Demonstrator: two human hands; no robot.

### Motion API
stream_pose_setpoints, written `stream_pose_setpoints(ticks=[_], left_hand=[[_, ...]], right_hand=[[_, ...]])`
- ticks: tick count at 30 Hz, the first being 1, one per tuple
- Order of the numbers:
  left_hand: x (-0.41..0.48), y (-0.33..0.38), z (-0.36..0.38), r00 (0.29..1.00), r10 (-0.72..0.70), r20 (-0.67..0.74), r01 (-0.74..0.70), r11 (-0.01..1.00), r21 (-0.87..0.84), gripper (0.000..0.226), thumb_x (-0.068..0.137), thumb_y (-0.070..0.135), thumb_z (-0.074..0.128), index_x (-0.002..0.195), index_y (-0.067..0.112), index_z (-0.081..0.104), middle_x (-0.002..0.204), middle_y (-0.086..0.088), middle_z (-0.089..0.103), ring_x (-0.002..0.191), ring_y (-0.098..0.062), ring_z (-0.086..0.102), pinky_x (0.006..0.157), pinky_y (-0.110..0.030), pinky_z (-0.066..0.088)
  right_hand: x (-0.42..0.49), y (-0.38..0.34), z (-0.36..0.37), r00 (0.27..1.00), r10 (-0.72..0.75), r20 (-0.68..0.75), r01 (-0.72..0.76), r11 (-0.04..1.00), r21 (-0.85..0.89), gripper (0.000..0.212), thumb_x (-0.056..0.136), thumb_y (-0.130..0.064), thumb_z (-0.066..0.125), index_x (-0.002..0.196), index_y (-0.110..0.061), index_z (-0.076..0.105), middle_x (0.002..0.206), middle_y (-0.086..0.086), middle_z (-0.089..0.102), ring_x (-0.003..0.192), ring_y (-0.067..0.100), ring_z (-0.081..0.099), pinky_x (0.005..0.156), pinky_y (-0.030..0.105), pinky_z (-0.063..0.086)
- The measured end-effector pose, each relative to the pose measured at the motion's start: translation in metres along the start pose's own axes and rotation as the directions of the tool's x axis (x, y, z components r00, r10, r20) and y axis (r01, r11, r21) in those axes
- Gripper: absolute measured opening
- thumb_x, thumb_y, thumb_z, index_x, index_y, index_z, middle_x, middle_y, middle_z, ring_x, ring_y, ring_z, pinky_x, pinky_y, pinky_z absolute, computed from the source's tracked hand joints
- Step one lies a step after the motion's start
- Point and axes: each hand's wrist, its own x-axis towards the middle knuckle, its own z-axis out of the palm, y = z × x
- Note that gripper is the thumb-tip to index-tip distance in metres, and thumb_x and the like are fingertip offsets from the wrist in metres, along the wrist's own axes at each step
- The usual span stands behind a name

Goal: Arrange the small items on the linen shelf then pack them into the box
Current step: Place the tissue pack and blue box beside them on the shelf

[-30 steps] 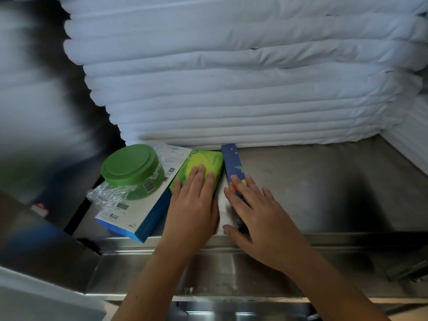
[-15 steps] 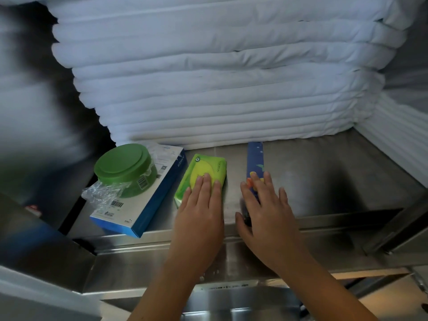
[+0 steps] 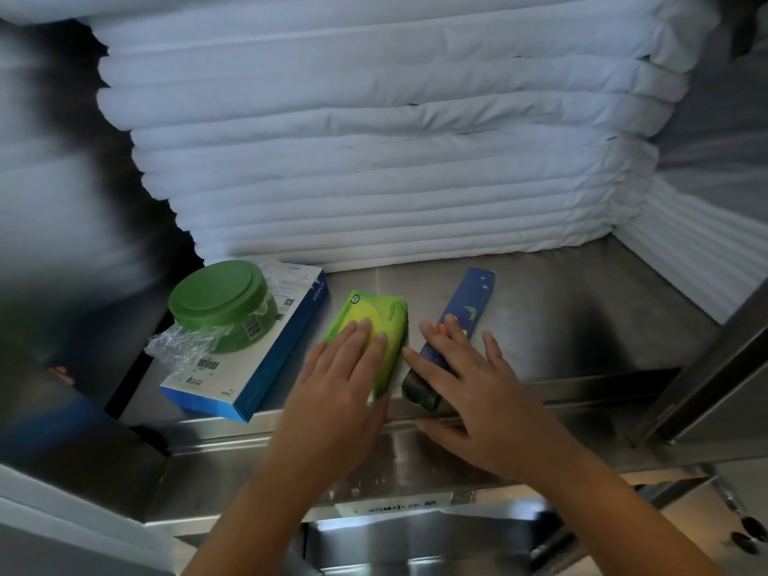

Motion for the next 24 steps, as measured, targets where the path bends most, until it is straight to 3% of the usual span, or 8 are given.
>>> stream_pose_setpoints(ticks=[4,8,16,24], left_hand=[[0.001,-0.010,0.001,0.995,0.065,0.073,-0.070,0.995,0.067,0.077,0.057,0.030,0.087,0.121,0.000,0.059,0.126,-0.020,0.056,0.116,-0.038,0.052,0.091,-0.057,0.031],[-0.003,-0.010,0.005,0.994,0.083,0.071,-0.088,0.993,0.073,0.080,0.052,0.029,0.090,0.119,-0.002,0.060,0.124,-0.021,0.057,0.113,-0.037,0.056,0.087,-0.055,0.041],[-0.013,-0.010,0.001,0.996,0.080,0.038,-0.083,0.993,0.084,0.085,0.040,0.020,0.094,0.115,-0.003,0.062,0.120,-0.023,0.060,0.108,-0.035,0.059,0.084,-0.050,0.046],[-0.021,-0.023,-0.010,0.996,0.087,0.014,-0.088,0.995,0.047,0.085,0.034,0.006,0.094,0.113,-0.002,0.064,0.118,-0.021,0.062,0.105,-0.036,0.061,0.080,-0.052,0.047]], right_hand=[[0.002,0.019,-0.004,0.994,-0.111,-0.020,0.110,0.993,-0.033,0.067,0.076,-0.037,0.073,0.136,-0.018,0.046,0.141,0.013,0.043,0.130,0.038,0.034,0.097,0.058,0.026],[0.002,0.008,0.005,0.989,-0.090,-0.118,0.084,0.995,-0.054,0.066,0.067,-0.034,0.079,0.127,-0.015,0.057,0.131,0.016,0.054,0.120,0.041,0.048,0.086,0.062,0.042],[0.000,-0.012,0.016,0.973,-0.106,-0.204,0.085,0.990,-0.109,0.064,0.066,-0.037,0.080,0.122,-0.015,0.061,0.124,0.019,0.059,0.116,0.038,0.054,0.090,0.064,0.037],[0.010,0.000,0.018,0.935,-0.298,-0.195,0.284,0.954,-0.096,0.050,0.079,-0.008,0.066,0.127,-0.017,0.056,0.125,0.021,0.057,0.117,0.039,0.052,0.092,0.057,0.043]])
